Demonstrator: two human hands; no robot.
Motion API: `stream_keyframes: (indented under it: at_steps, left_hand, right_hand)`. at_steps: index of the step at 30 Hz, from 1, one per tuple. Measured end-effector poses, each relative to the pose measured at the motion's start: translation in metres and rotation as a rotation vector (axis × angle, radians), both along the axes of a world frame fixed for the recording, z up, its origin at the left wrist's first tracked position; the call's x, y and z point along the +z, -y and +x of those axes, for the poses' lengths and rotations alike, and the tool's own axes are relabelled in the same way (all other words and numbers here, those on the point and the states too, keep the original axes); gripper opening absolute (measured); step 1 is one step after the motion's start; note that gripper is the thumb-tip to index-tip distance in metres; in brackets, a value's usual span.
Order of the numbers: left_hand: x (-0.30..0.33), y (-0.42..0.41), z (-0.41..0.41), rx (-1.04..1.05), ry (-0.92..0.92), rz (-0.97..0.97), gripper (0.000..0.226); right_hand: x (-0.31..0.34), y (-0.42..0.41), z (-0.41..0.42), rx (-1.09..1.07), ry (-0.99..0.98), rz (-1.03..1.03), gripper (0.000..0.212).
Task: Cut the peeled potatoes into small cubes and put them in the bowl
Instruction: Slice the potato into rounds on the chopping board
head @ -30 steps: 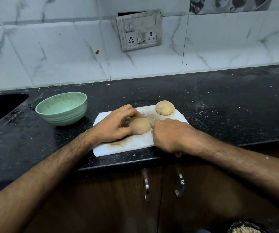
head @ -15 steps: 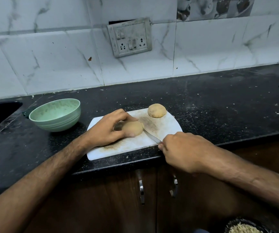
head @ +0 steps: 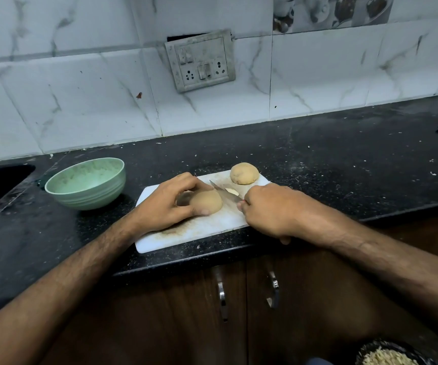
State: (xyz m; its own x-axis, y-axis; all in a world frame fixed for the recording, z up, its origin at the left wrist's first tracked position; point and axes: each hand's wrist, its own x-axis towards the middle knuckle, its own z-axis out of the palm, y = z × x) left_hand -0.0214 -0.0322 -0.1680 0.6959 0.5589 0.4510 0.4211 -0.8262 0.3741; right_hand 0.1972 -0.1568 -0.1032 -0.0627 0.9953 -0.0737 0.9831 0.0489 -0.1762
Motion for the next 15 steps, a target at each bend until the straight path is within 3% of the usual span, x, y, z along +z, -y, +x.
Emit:
stream_keyframes:
  at_steps: [15]
  left_hand:
    - [-0.006,-0.006,-0.001,-0.020,0.044,-0.059,0.046]
  right_hand:
    - [0.000,-0.009,-0.024,0.006,0.077,-0.020,0.023]
